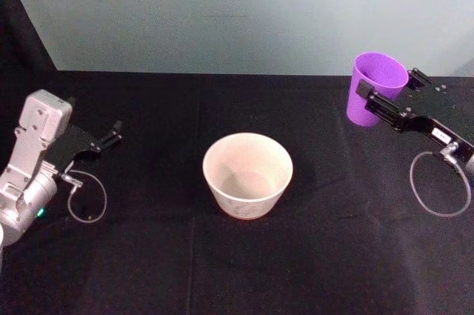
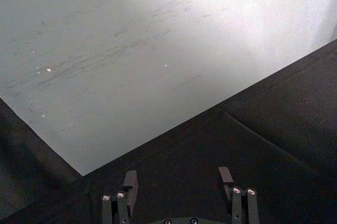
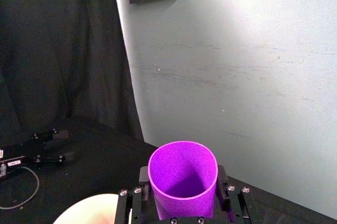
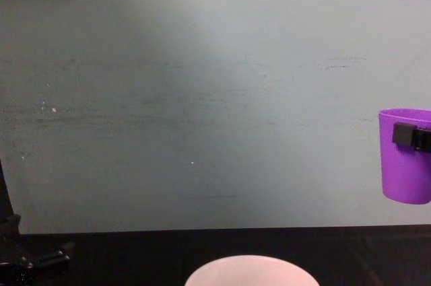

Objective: Pick up the cup and pour the mung beans from the cup into the bowl.

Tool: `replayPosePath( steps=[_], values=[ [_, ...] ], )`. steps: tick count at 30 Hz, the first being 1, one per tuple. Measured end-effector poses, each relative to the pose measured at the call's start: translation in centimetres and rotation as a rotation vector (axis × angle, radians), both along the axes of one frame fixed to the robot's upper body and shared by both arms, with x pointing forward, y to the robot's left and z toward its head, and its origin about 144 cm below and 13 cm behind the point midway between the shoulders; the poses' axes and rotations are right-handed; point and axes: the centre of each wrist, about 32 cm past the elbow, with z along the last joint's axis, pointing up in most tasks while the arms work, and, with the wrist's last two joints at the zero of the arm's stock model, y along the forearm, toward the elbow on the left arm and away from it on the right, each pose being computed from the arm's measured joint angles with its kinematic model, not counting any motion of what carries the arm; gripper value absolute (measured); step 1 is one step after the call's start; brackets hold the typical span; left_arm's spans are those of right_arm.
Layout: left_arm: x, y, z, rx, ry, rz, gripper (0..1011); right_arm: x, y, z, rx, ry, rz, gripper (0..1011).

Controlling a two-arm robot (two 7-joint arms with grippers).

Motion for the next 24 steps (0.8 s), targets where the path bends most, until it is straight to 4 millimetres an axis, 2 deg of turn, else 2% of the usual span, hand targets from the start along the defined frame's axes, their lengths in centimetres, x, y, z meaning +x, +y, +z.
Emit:
replayPosePath(
  steps=[24],
  values=[
    [0.00, 0.00, 0.00, 0.000, 0.000, 0.000, 1000, 0.00, 0.00, 0.00, 0.000, 0.000, 0.000, 729]
  ],
)
